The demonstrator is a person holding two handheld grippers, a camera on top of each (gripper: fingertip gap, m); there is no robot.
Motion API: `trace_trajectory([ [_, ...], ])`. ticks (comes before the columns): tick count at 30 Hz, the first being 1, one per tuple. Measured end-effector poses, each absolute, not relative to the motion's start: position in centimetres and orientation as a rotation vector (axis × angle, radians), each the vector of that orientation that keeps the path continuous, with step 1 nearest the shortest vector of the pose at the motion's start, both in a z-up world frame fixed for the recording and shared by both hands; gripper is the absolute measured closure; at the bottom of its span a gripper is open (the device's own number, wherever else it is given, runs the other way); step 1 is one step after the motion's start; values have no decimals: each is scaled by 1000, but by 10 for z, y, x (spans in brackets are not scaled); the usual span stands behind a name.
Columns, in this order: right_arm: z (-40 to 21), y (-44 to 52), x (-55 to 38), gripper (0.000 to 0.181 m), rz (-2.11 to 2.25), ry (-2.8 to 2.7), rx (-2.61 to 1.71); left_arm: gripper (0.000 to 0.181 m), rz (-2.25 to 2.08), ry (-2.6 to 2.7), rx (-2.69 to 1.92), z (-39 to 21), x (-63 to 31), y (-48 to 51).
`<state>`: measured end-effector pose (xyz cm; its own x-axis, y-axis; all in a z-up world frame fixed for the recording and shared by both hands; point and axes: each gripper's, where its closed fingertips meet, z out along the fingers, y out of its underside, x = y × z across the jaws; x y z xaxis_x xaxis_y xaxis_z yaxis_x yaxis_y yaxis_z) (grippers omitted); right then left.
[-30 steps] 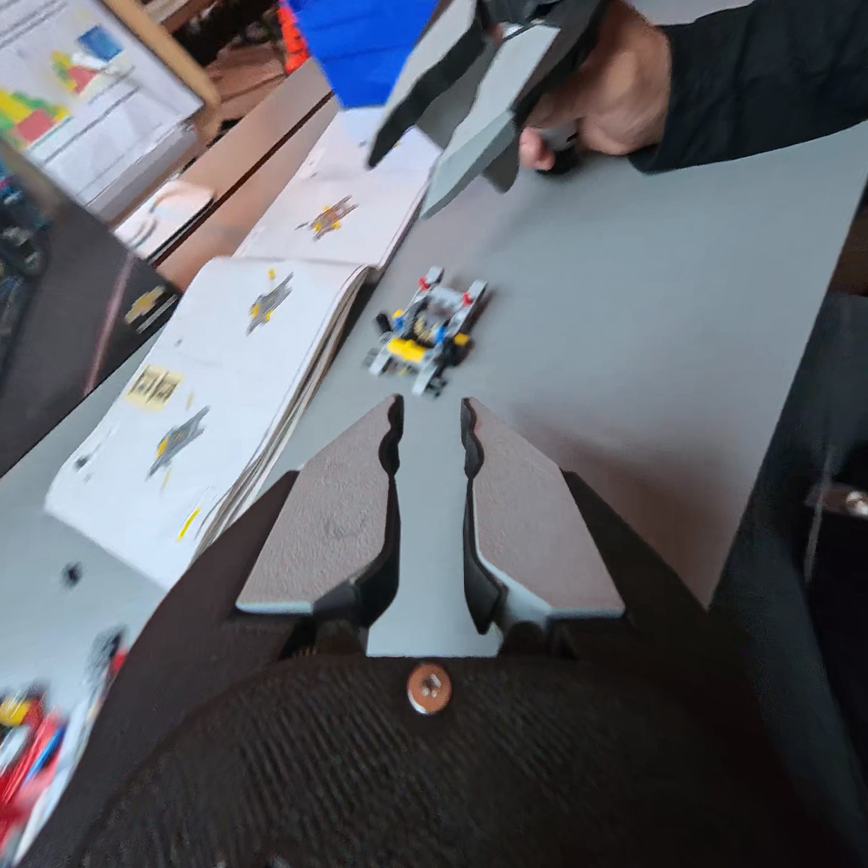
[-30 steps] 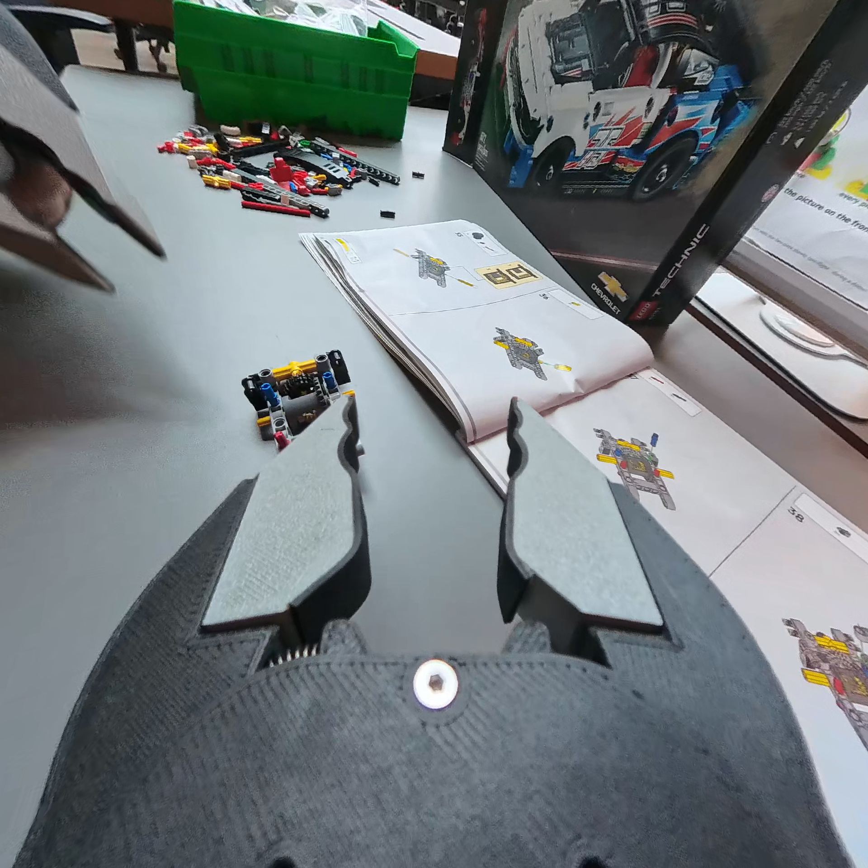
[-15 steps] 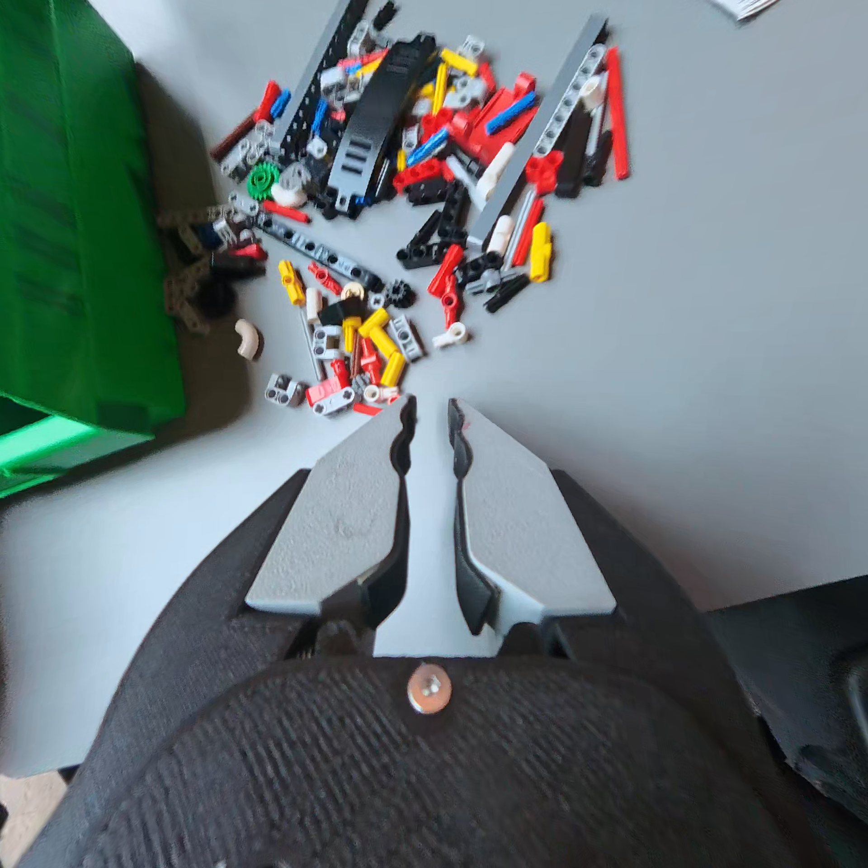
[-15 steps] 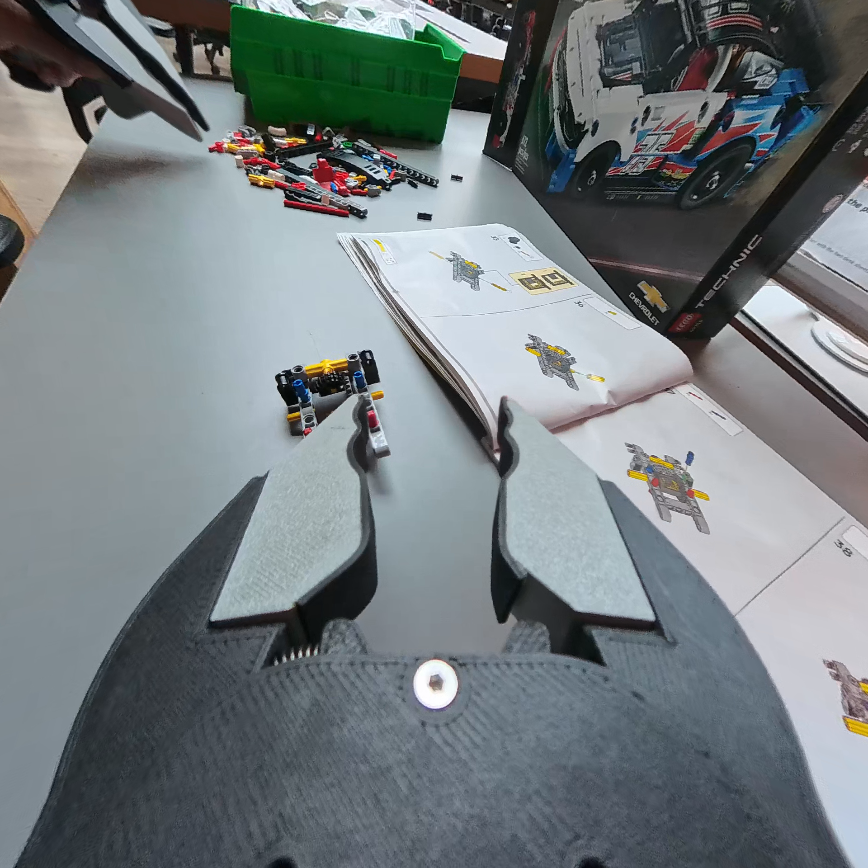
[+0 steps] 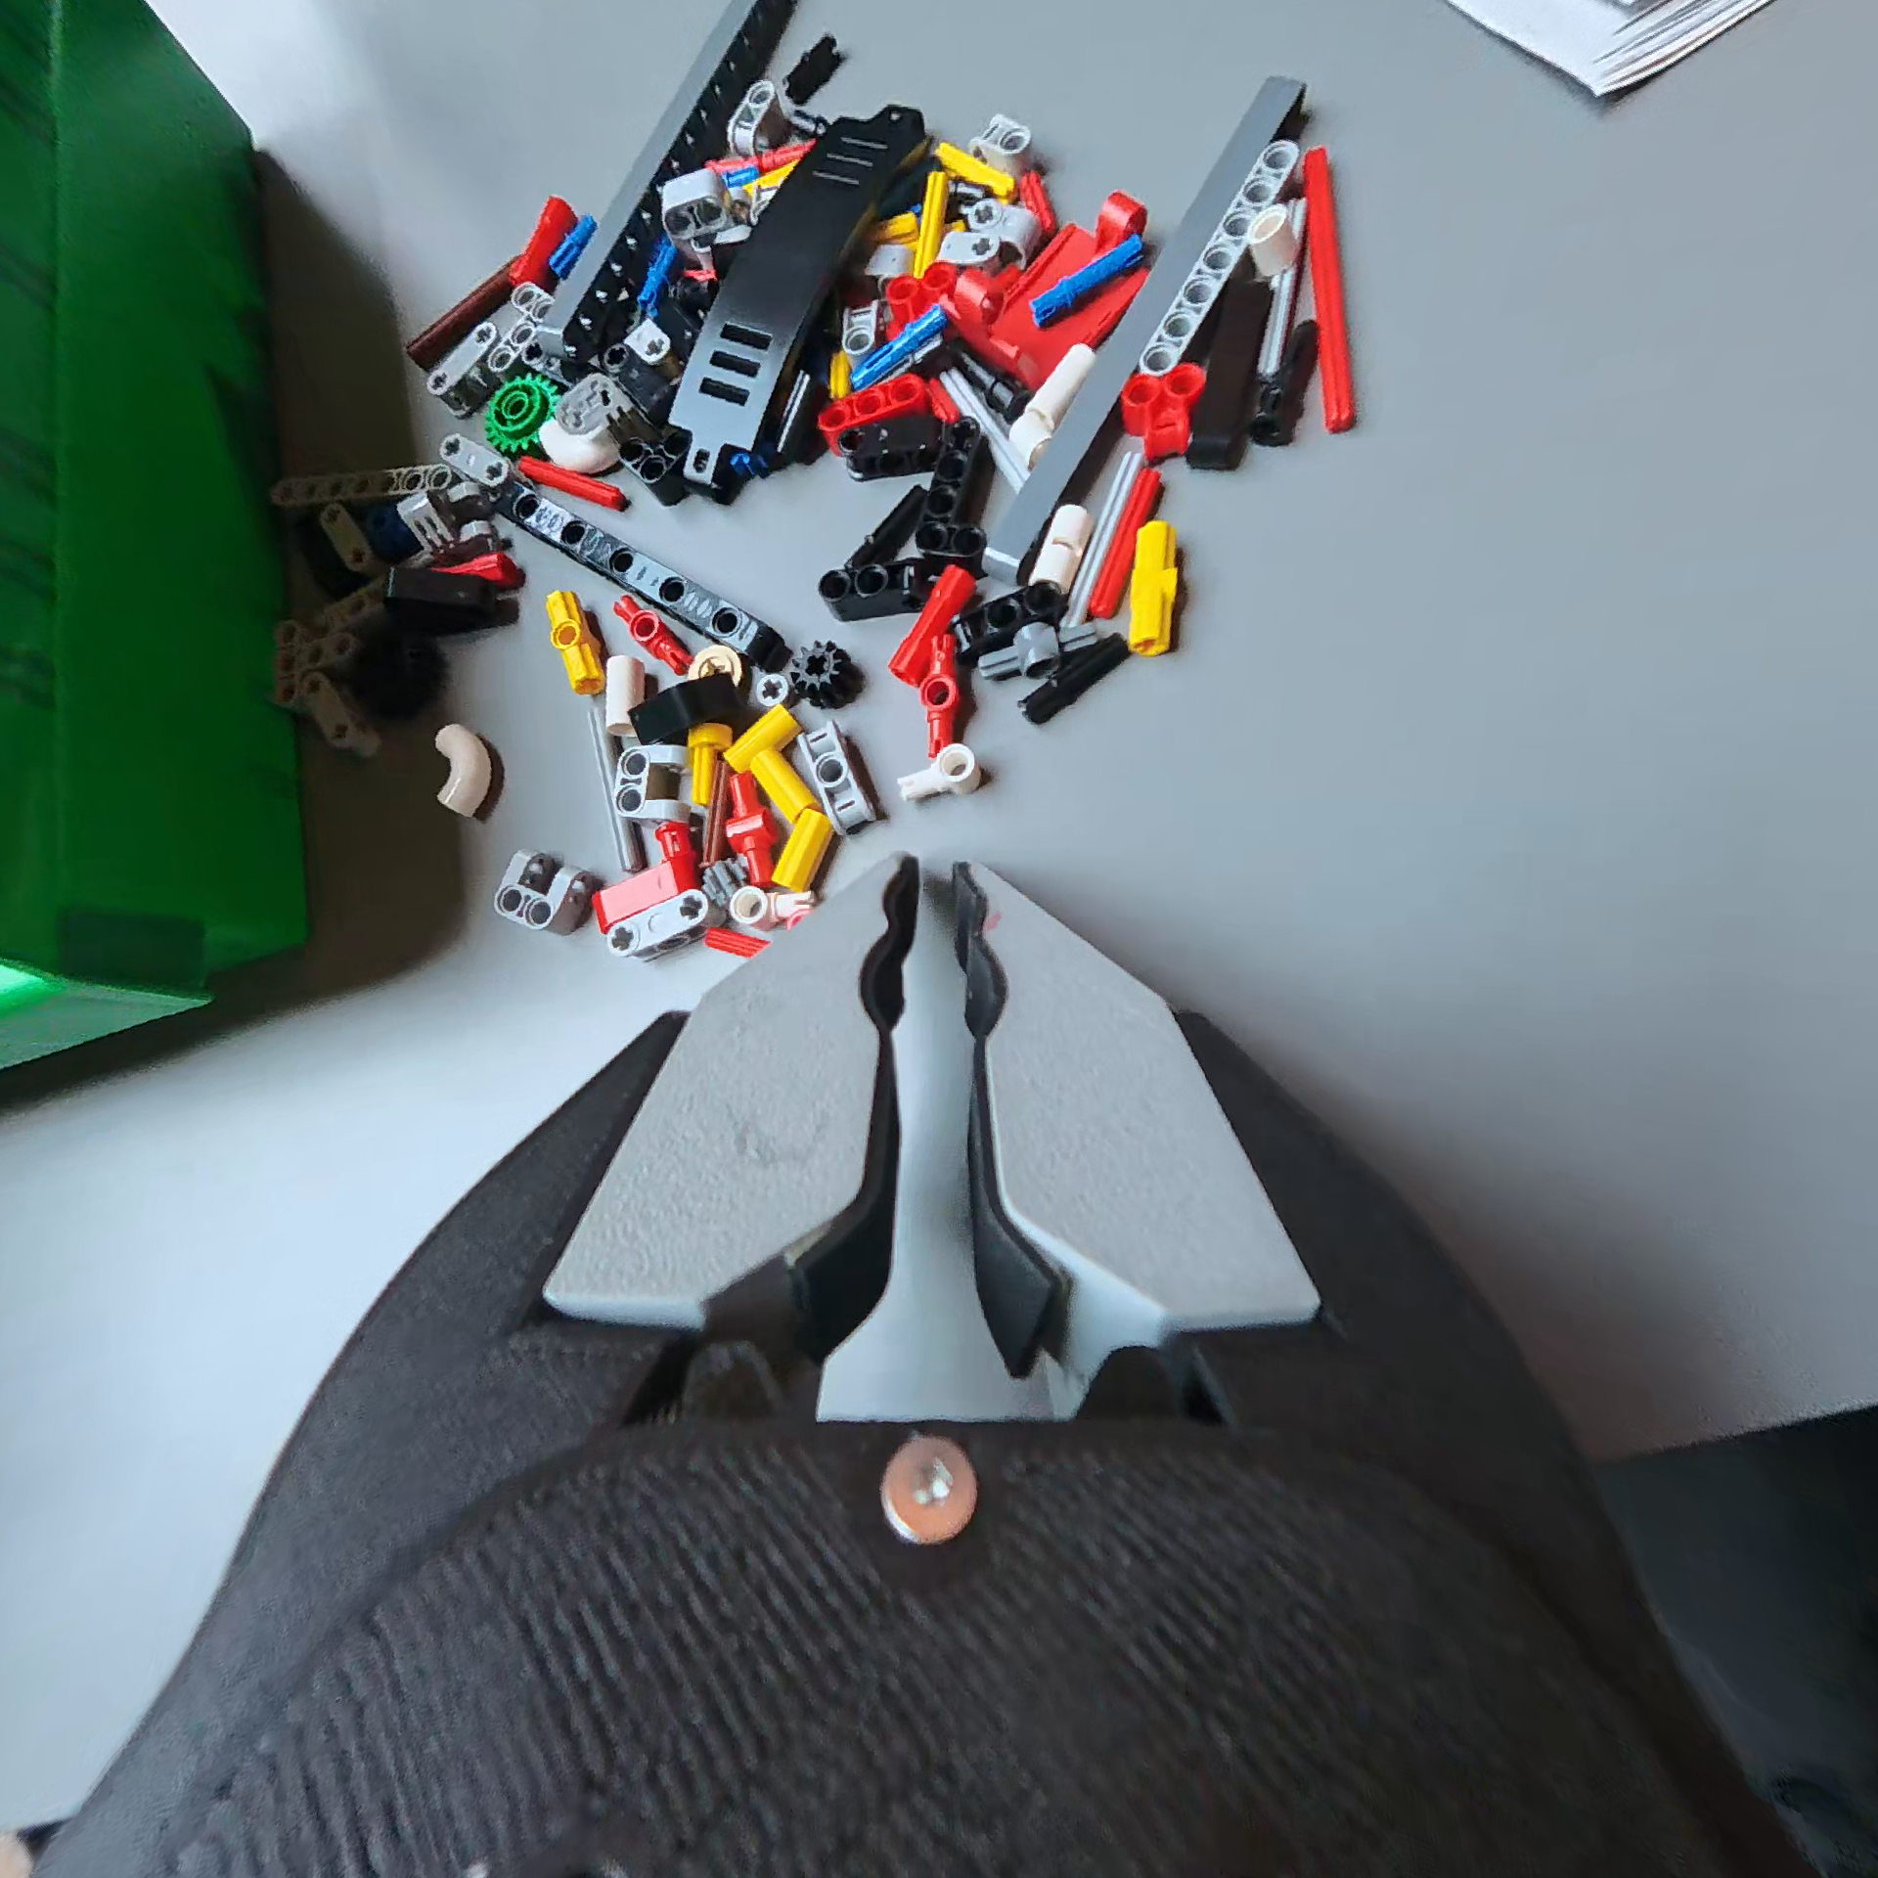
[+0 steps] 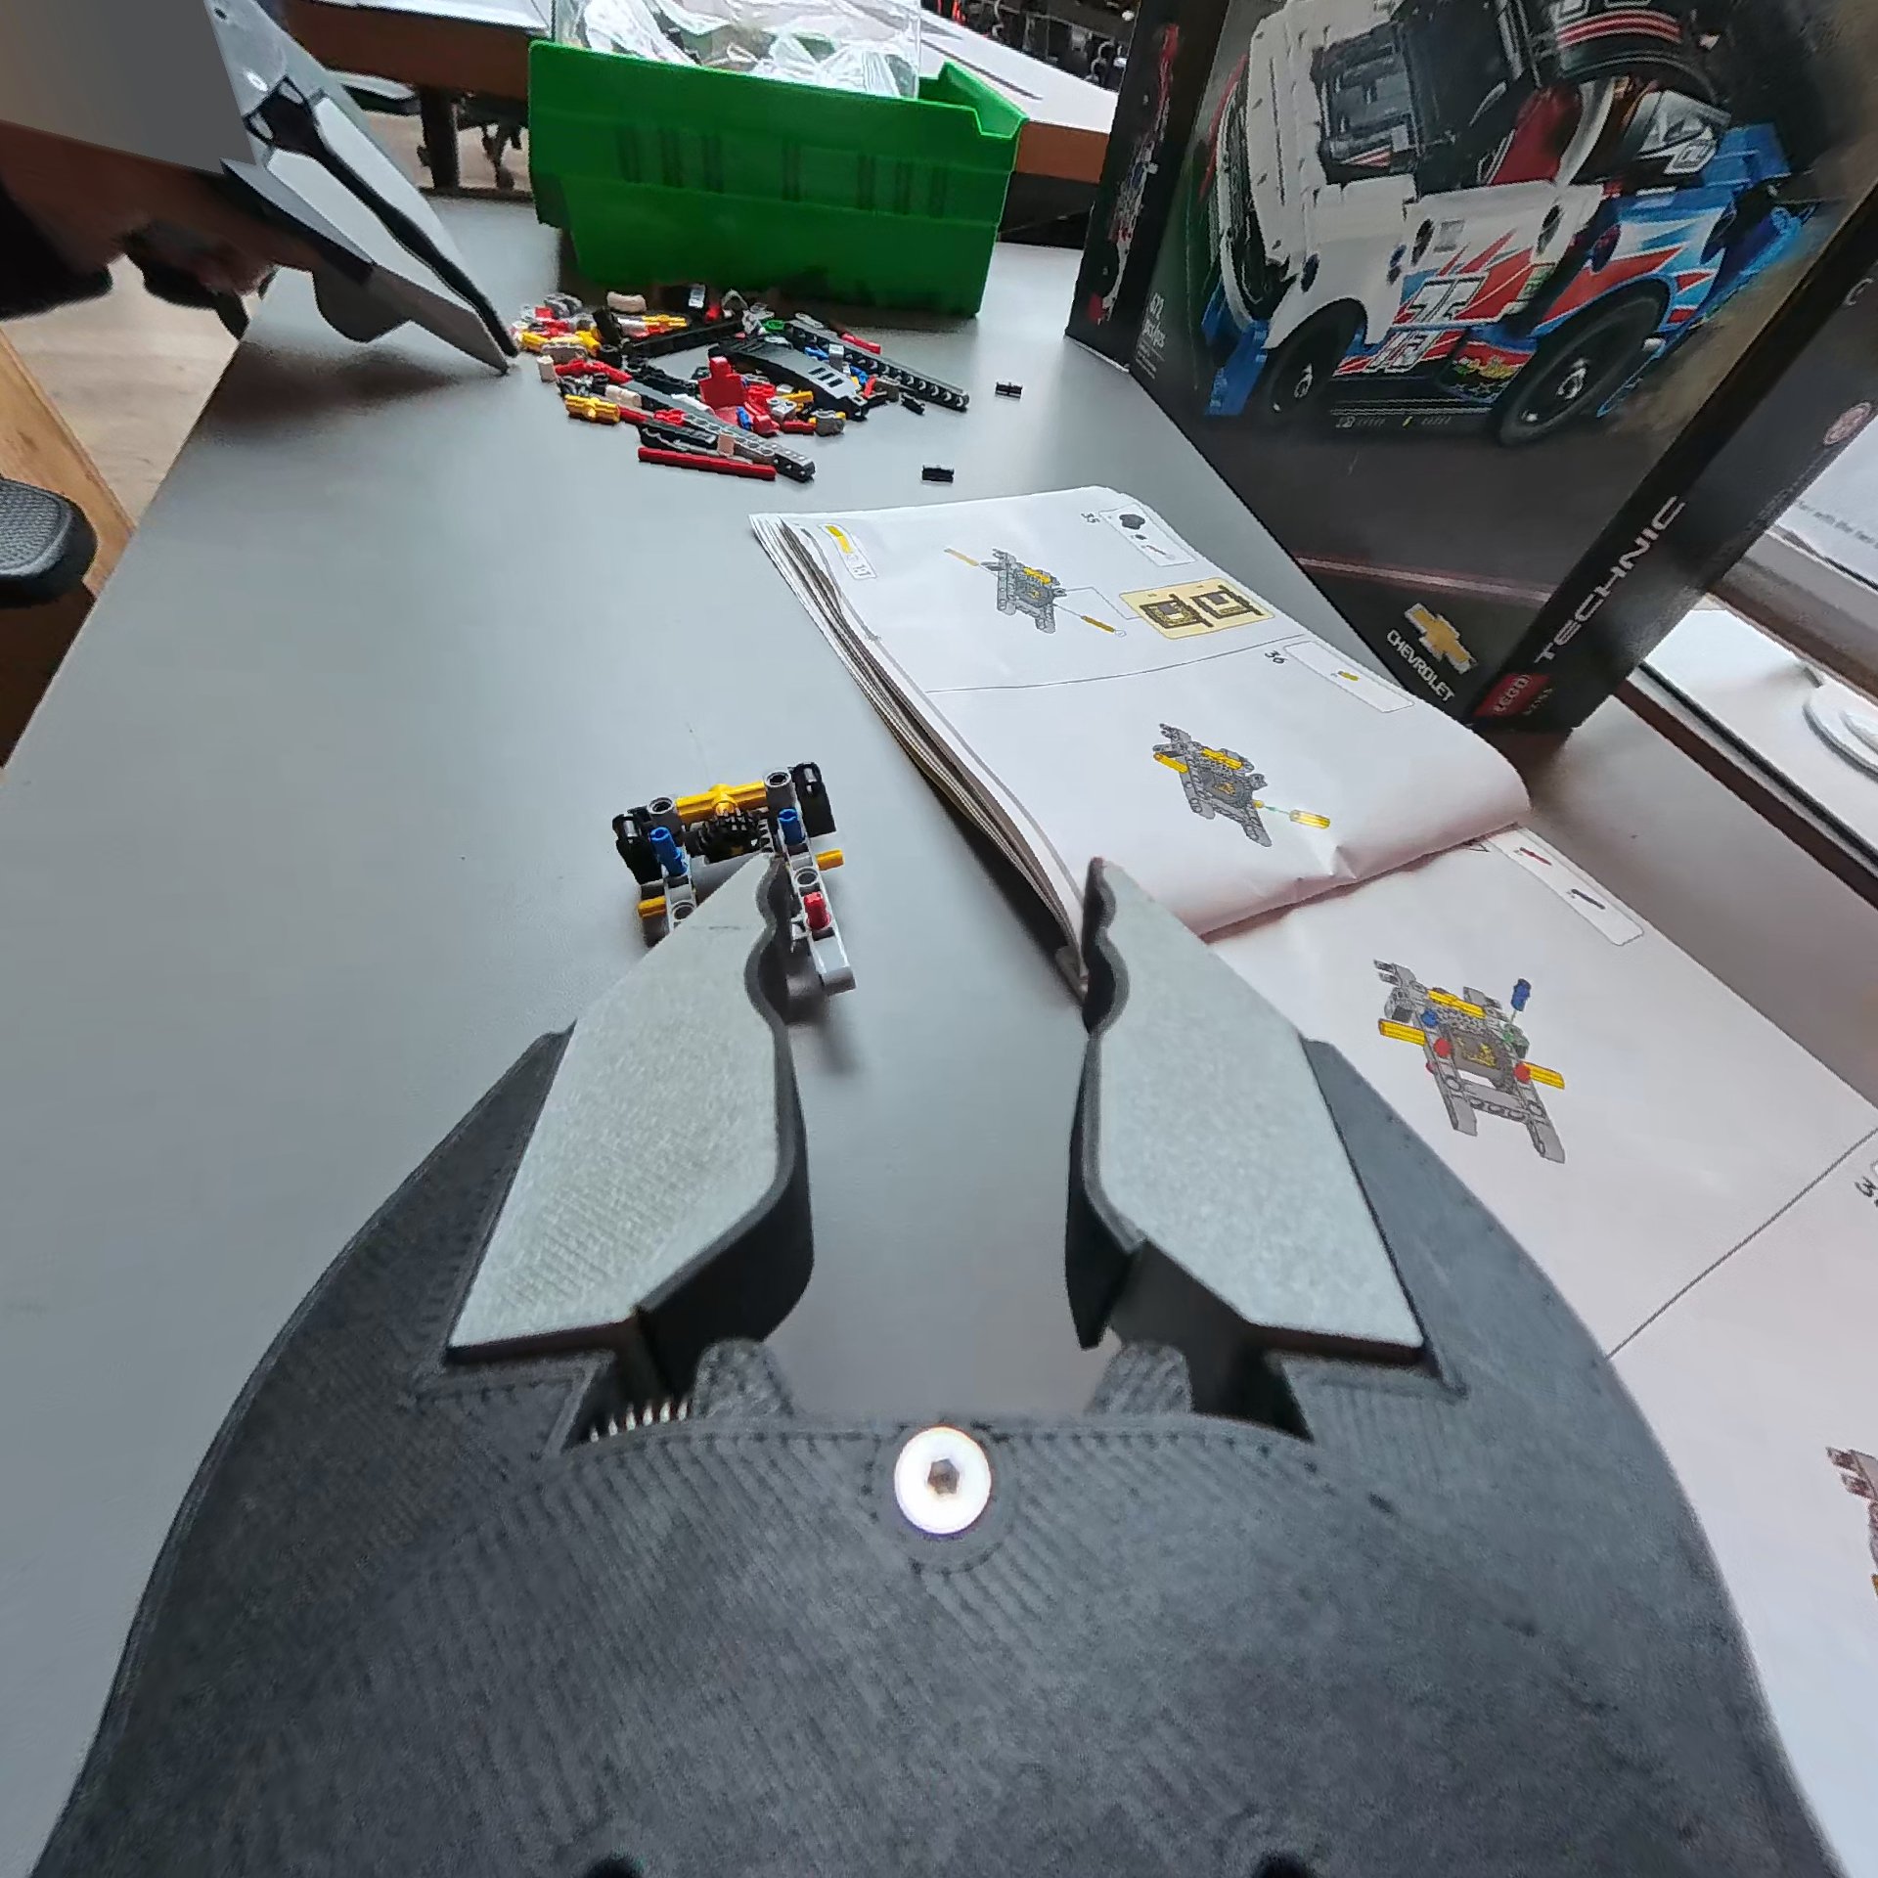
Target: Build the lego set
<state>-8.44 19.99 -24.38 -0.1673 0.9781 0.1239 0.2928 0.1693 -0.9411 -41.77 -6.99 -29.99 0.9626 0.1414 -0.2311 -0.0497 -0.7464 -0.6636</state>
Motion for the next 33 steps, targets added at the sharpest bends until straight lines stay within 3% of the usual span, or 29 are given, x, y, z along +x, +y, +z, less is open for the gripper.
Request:
trace_trajectory([
  [11,-246,206,-86,119,1028,-1598,-1292,164,285,-176,-2289,-298,-427,-96],
  [27,-253,203,-89,113,965,-1641,-1287,163,180,-39,-2147,-277,-393,-77],
  [29,-252,199,-89,111,978,-1646,-1273,155,120,43,-2115,-273,-373,-60],
  [33,-248,194,-87,108,999,-1641,-1237,123,89,229,-2031,-252,-334,-12],
])
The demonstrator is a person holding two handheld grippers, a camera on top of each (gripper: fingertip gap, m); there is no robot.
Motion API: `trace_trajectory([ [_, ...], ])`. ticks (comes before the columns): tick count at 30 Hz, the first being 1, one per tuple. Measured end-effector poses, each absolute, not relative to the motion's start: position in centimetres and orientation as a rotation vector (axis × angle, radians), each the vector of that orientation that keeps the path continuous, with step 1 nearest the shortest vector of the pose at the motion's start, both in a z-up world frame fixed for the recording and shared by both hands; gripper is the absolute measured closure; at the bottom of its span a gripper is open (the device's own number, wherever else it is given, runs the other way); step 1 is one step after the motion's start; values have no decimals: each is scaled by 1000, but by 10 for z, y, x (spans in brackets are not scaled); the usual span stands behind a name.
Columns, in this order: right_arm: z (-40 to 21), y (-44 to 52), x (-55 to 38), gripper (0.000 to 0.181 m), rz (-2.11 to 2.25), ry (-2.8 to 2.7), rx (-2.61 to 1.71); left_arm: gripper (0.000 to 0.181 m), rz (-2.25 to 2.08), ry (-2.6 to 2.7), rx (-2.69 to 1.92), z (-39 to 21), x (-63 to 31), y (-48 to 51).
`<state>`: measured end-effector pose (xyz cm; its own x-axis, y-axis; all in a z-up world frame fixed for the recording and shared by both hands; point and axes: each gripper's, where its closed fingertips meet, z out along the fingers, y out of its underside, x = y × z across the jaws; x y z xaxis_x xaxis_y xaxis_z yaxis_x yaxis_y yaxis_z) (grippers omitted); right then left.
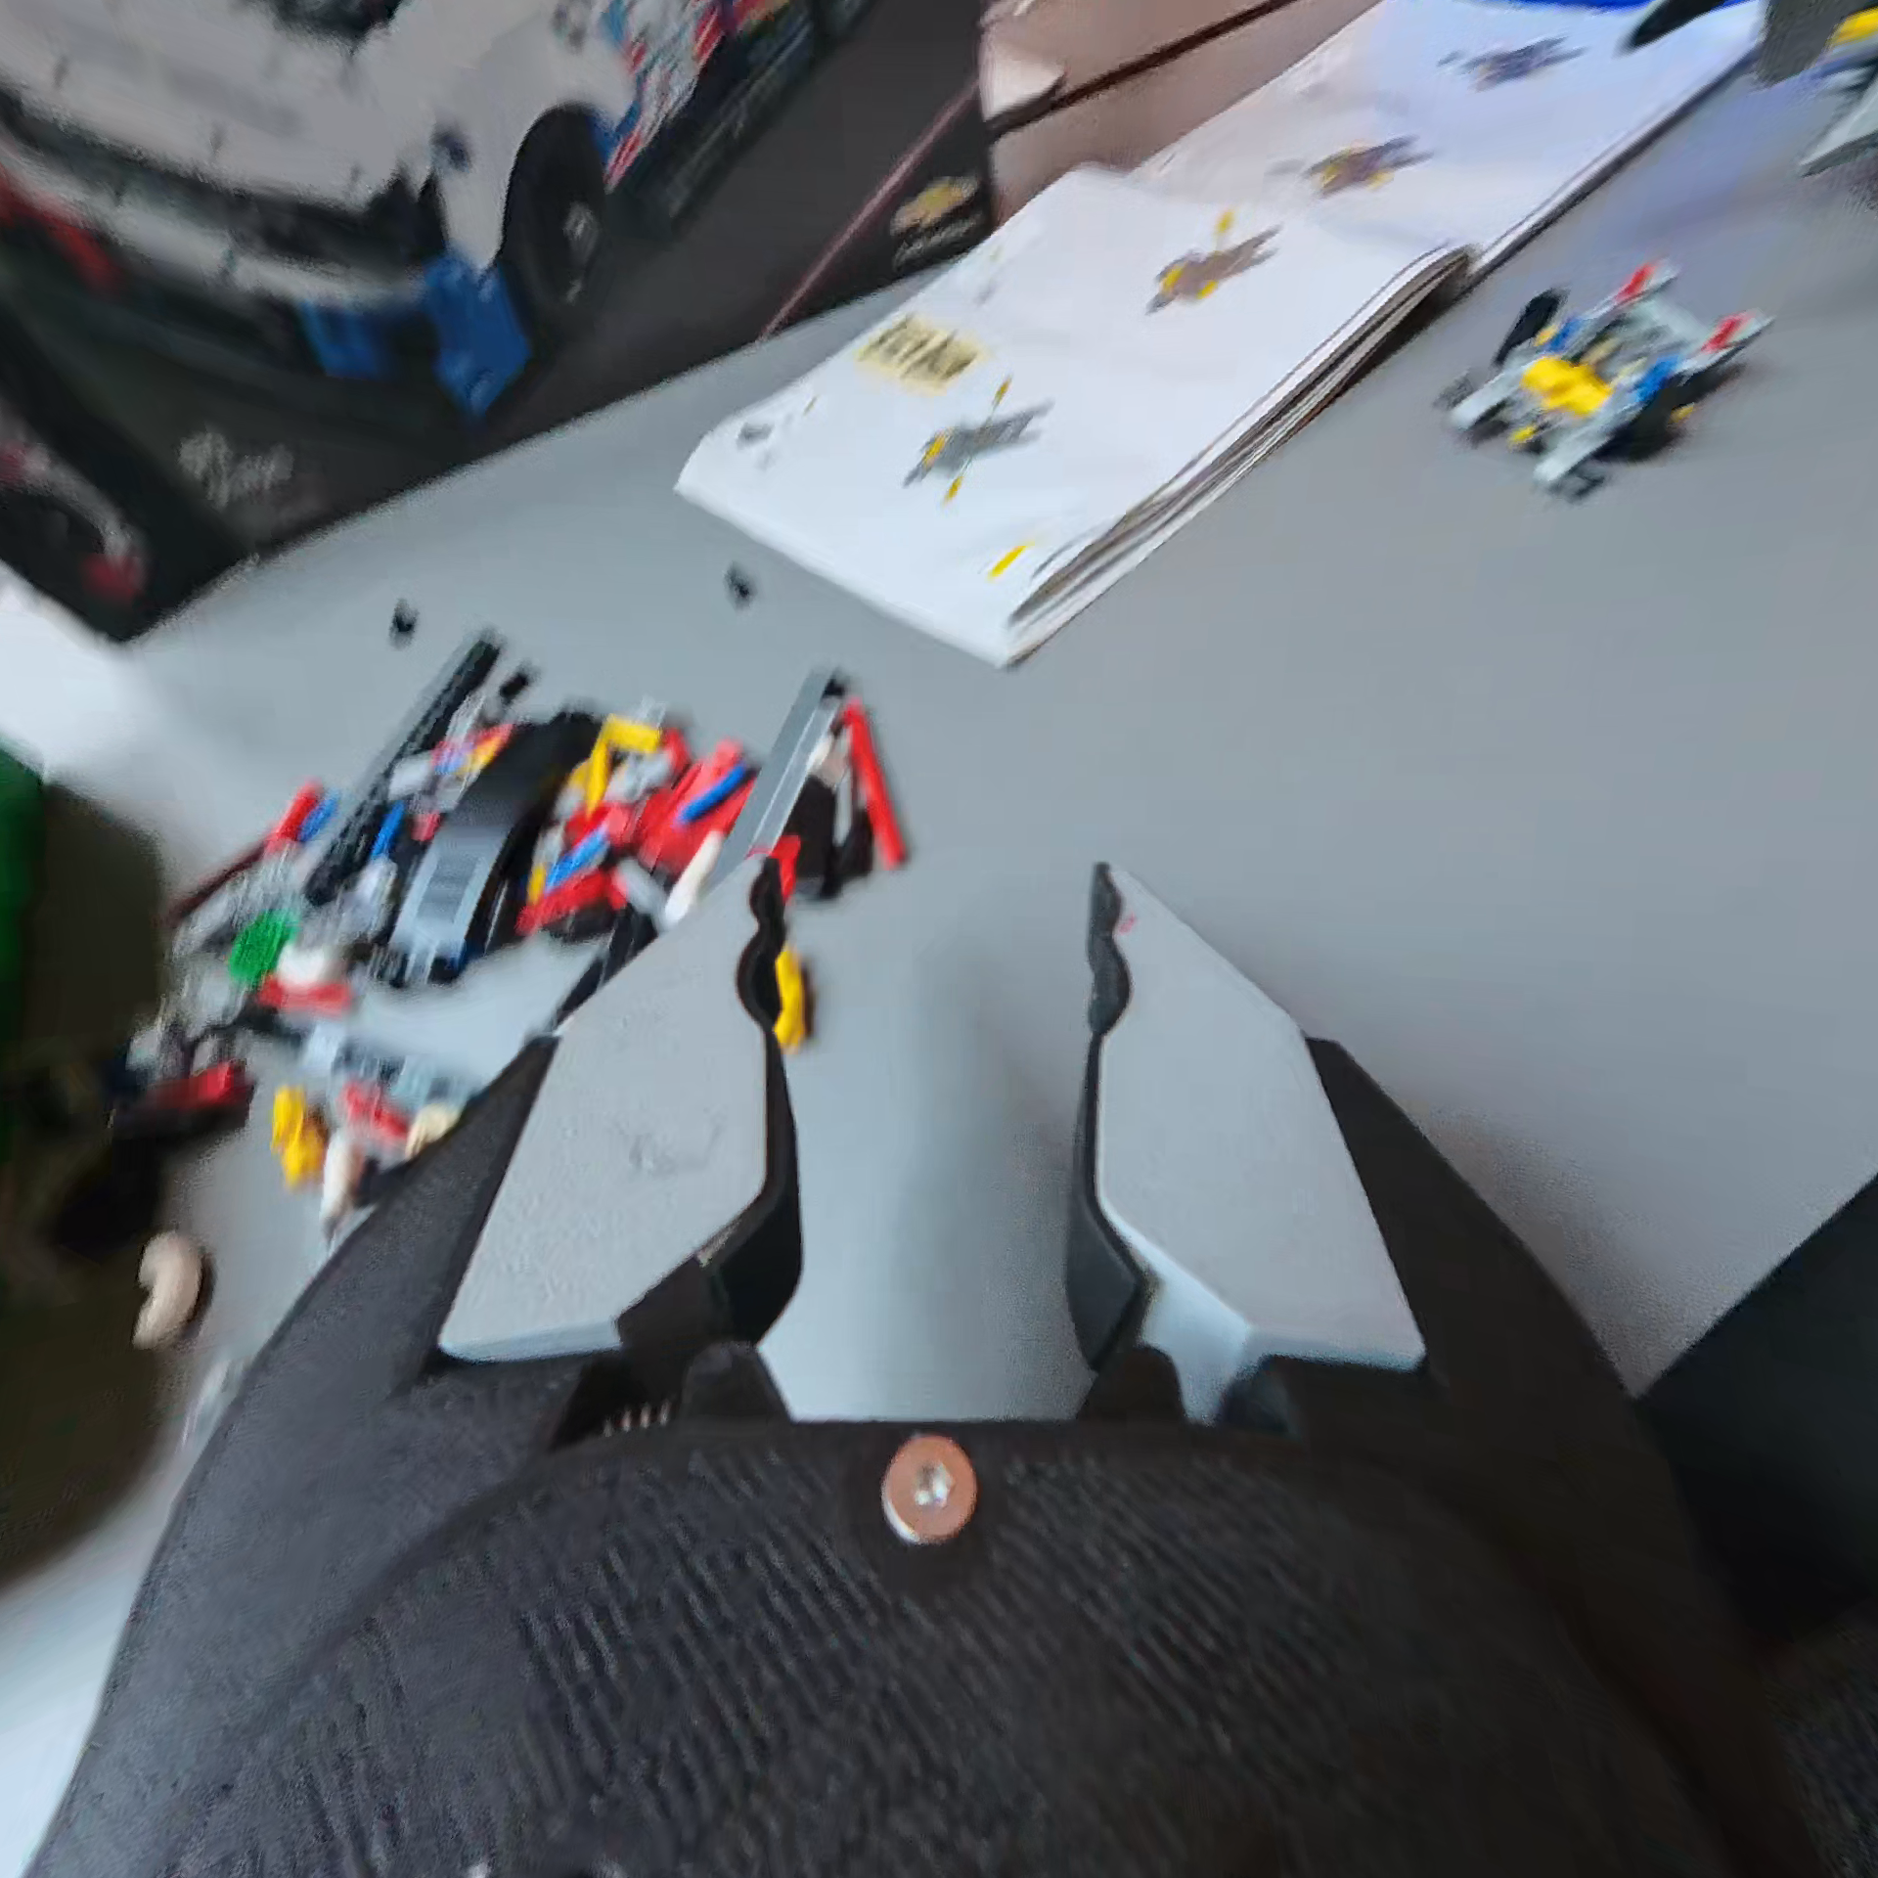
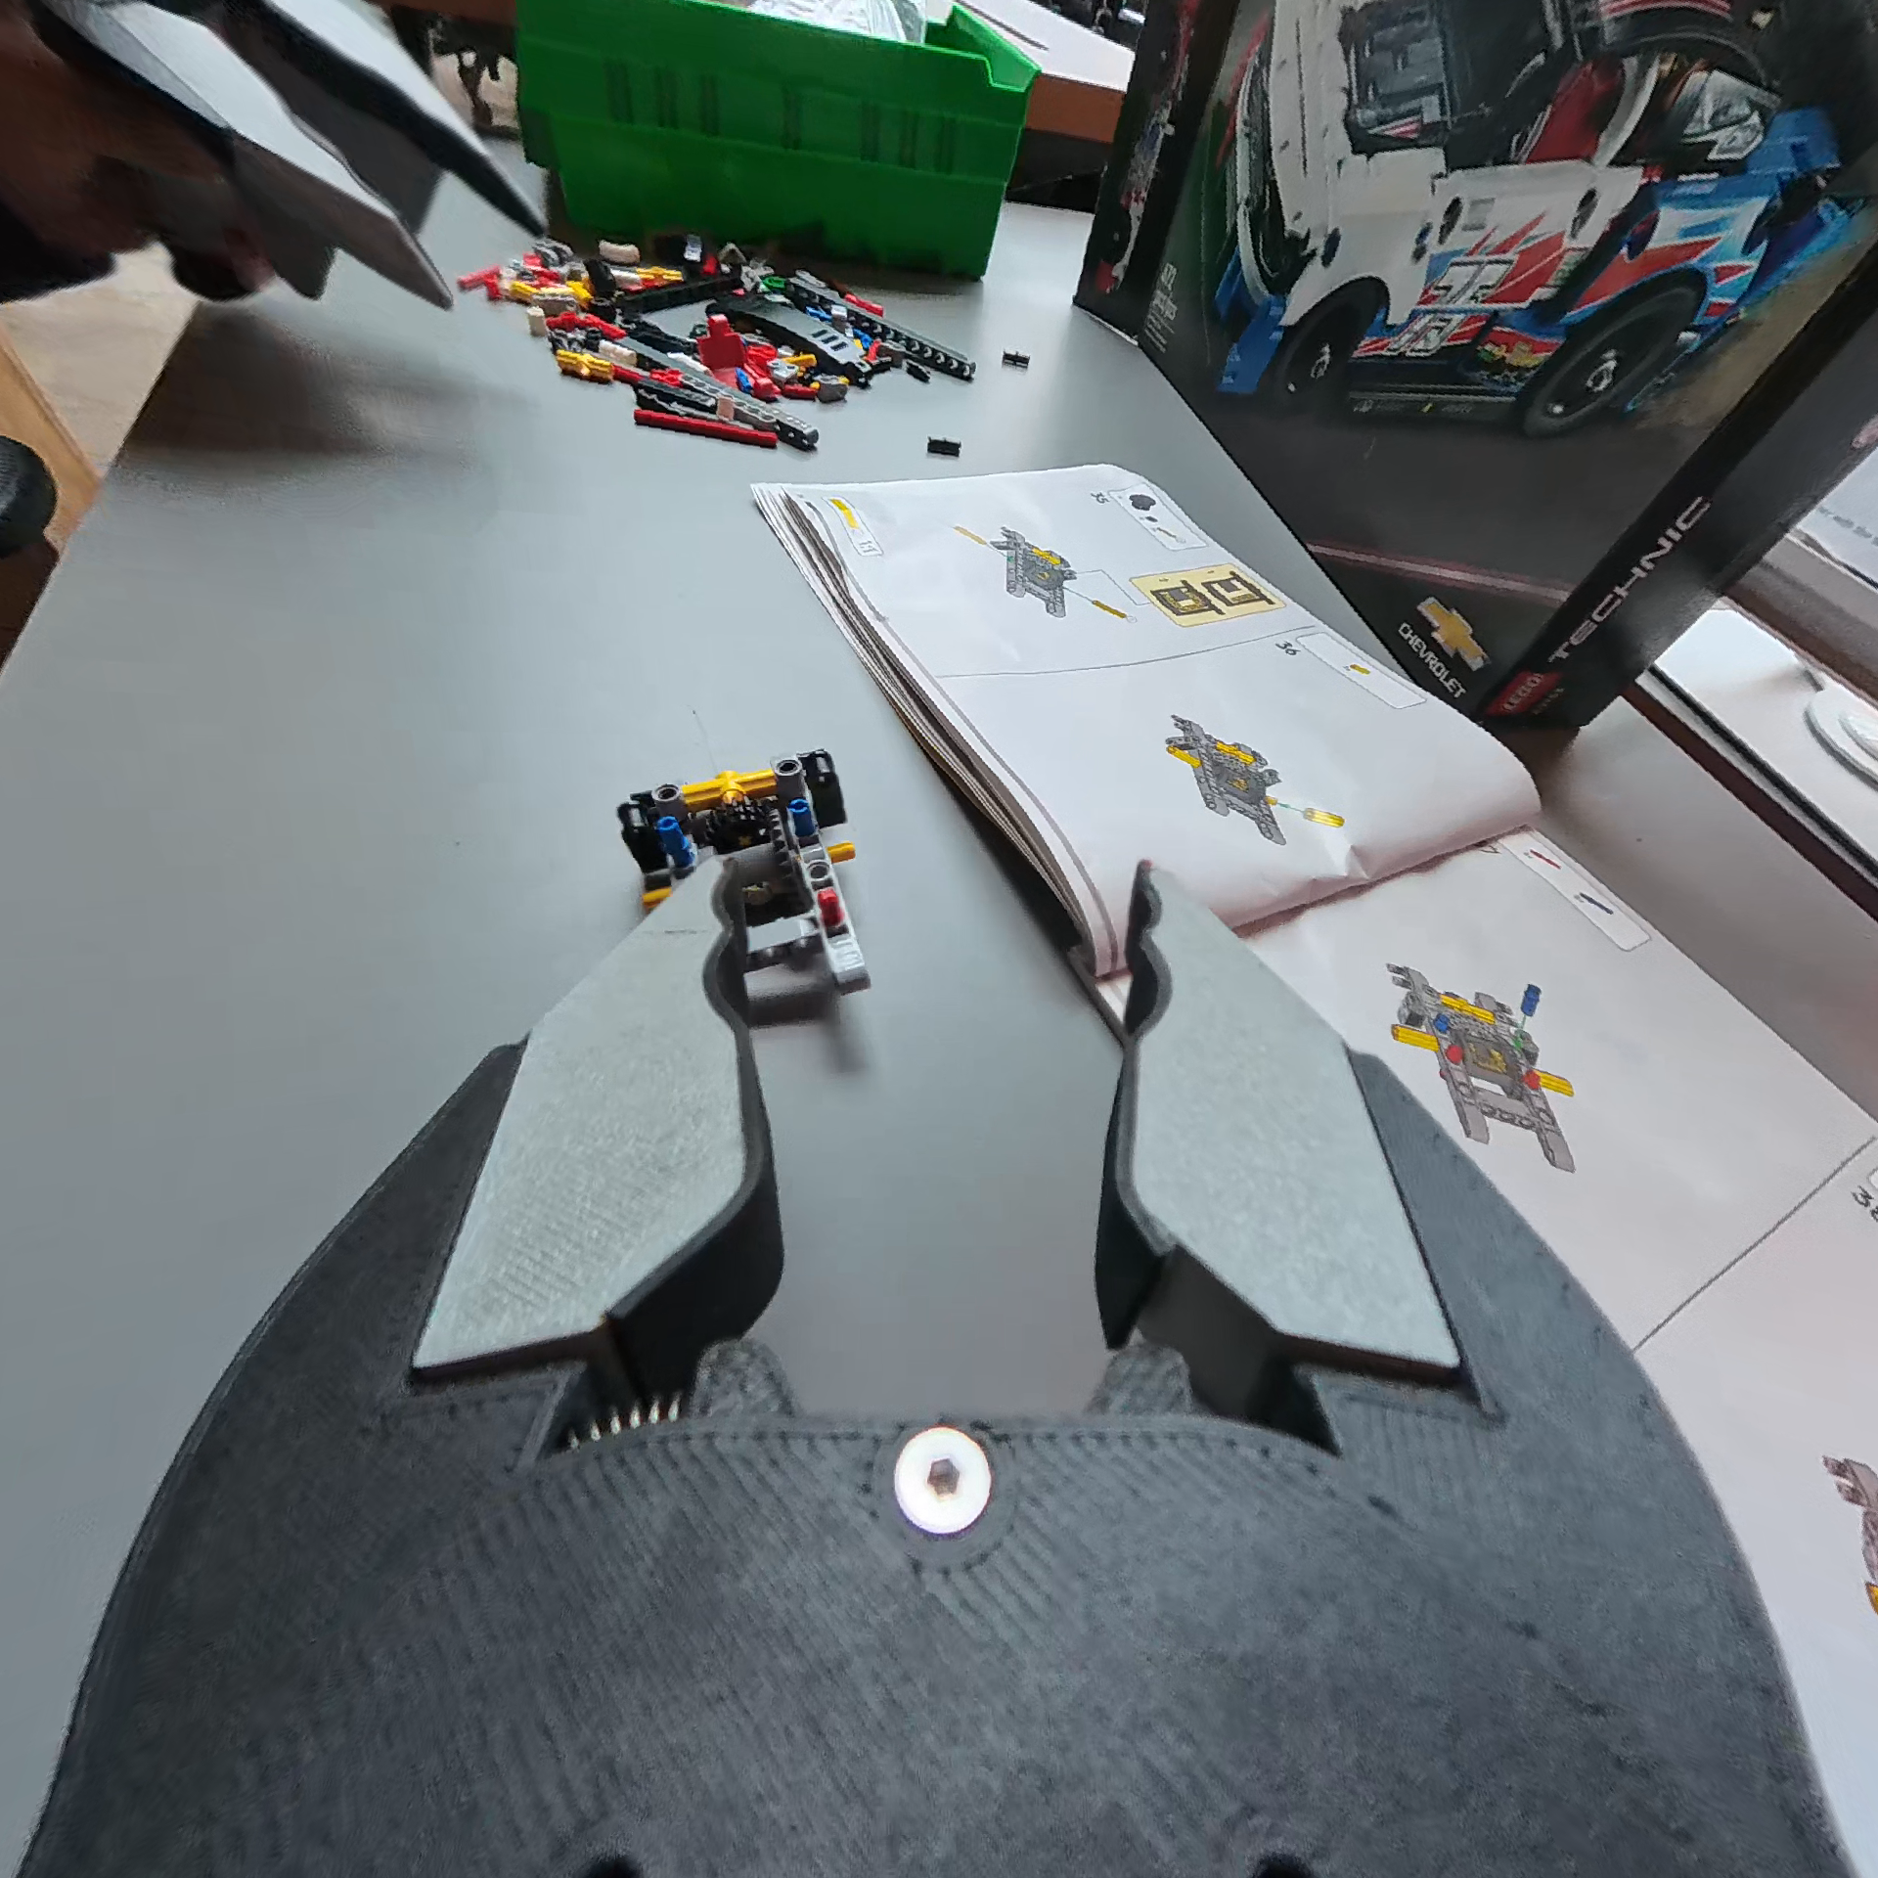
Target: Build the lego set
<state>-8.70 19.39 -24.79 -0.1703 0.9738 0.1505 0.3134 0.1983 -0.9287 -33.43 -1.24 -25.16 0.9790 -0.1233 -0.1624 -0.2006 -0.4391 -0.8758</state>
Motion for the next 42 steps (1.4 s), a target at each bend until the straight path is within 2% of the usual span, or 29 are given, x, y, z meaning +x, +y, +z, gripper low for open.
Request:
trace_trajectory([
  [2,-246,188,-86,105,1043,-1649,-1224,113,72,356,-1964,-239,-307,11],
  [4,-245,180,-84,97,1087,-1673,-1210,76,55,391,-1944,-241,-293,32],
  [5,-246,176,-83,96,1104,-1686,-1208,75,28,380,-1938,-245,-289,41],
  [8,-245,172,-80,93,1139,-1697,-1216,121,70,407,-2004,-261,-285,52],
  [9,-244,171,-79,93,1159,-1692,-1212,128,97,419,-1991,-260,-284,54],
  [18,-239,166,-76,97,1227,-1702,-1179,138,76,443,-2007,-263,-280,55],
  [21,-240,166,-76,104,1200,-1712,-1160,152,60,449,-2004,-263,-279,53],
  [24,-239,177,-80,110,1145,-1664,-1180,158,109,470,-1979,-261,-278,52],
  [31,-243,204,-82,109,1027,-1568,-1291,176,207,509,-1943,-259,-277,50],
  [34,-246,211,-83,109,968,-1547,-1322,178,162,432,-1968,-258,-285,49],
  [37,-247,216,-83,111,934,-1527,-1344,181,65,272,-2003,-251,-311,45],
  [42,-252,217,-84,112,913,-1546,-1362,177,171,269,-2201,-227,-420,59],
])
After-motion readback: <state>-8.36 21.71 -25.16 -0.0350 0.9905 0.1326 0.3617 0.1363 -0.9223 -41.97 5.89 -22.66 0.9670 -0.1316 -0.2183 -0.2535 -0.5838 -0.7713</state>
